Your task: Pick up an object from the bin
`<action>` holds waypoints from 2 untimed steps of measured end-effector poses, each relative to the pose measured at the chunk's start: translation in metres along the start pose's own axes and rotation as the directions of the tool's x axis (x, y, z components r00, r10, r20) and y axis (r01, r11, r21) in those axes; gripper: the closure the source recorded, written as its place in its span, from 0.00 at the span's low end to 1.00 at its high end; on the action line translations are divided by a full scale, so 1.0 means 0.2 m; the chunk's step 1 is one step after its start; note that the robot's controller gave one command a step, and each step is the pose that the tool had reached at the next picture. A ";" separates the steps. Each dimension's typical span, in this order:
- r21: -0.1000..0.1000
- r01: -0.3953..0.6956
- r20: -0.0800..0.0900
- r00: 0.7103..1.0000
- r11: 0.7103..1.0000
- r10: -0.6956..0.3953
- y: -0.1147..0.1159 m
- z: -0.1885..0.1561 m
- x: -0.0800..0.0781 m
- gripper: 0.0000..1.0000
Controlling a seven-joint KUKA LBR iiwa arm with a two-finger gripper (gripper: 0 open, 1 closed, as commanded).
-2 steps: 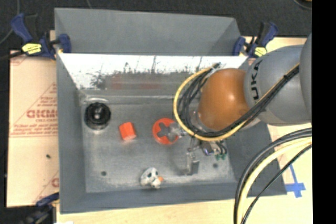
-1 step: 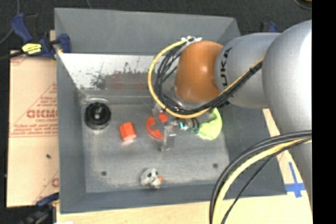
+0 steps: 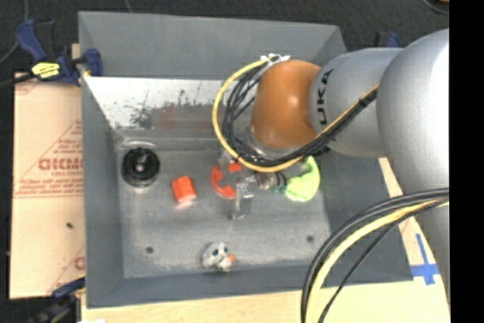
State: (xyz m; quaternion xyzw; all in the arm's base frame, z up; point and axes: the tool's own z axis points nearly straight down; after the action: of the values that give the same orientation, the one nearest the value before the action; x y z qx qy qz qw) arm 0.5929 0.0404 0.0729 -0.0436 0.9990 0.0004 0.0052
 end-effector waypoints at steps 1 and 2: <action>0.002 0.059 0.007 0.998 0.998 -0.059 -0.09 0.01 -0.07 0.00; 0.000 -0.021 0.005 1.000 1.000 0.021 -0.06 0.00 -0.07 1.00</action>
Offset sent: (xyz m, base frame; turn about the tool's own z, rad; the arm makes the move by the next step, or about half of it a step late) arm 0.0135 -0.0099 -0.0029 0.0220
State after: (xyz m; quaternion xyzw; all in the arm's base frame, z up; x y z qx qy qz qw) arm 0.6085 0.0293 0.0722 -0.0331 0.9994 0.0007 0.0077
